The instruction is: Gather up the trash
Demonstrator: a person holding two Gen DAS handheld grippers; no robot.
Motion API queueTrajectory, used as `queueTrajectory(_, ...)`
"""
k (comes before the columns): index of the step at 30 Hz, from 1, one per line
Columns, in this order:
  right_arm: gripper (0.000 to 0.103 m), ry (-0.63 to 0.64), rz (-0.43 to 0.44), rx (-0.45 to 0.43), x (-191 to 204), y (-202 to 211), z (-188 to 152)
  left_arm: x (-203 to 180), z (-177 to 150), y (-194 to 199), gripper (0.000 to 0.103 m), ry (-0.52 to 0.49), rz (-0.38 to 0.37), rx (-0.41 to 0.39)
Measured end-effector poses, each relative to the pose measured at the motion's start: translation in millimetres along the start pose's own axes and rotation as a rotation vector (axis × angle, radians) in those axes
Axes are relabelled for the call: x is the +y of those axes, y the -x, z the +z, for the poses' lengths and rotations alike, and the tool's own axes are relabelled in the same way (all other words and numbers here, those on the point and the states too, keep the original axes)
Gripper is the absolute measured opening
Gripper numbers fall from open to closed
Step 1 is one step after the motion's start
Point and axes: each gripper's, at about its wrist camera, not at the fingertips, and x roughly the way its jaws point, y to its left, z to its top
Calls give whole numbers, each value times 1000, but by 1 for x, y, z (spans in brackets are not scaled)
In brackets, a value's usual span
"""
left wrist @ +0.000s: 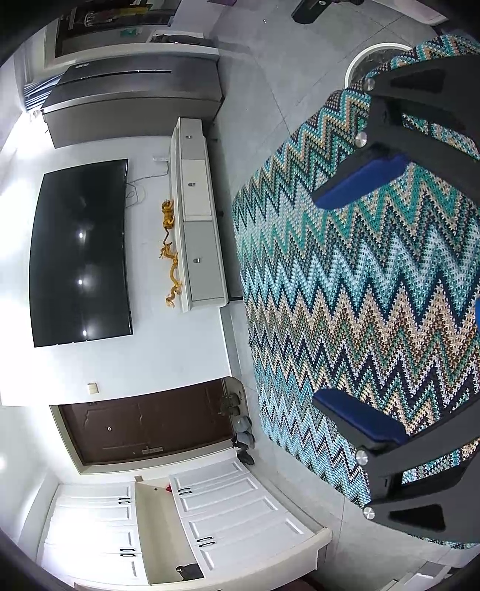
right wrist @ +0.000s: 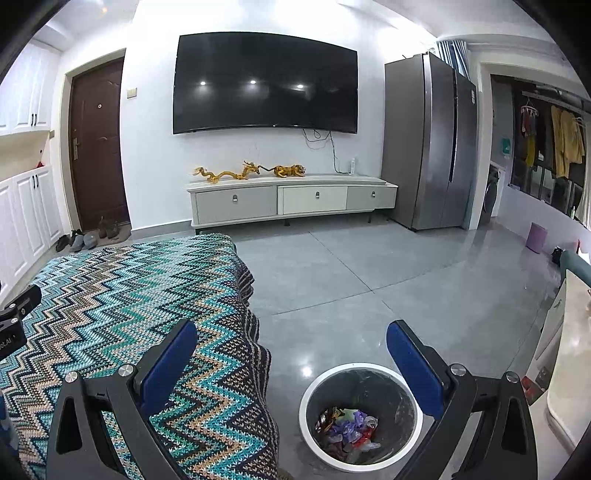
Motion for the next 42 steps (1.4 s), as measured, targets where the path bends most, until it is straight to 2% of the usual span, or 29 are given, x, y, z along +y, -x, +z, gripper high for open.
queueTrajectory(42,103,4,-2,8,-1,0,-1,-3,-3,4,98,-18,-9,5)
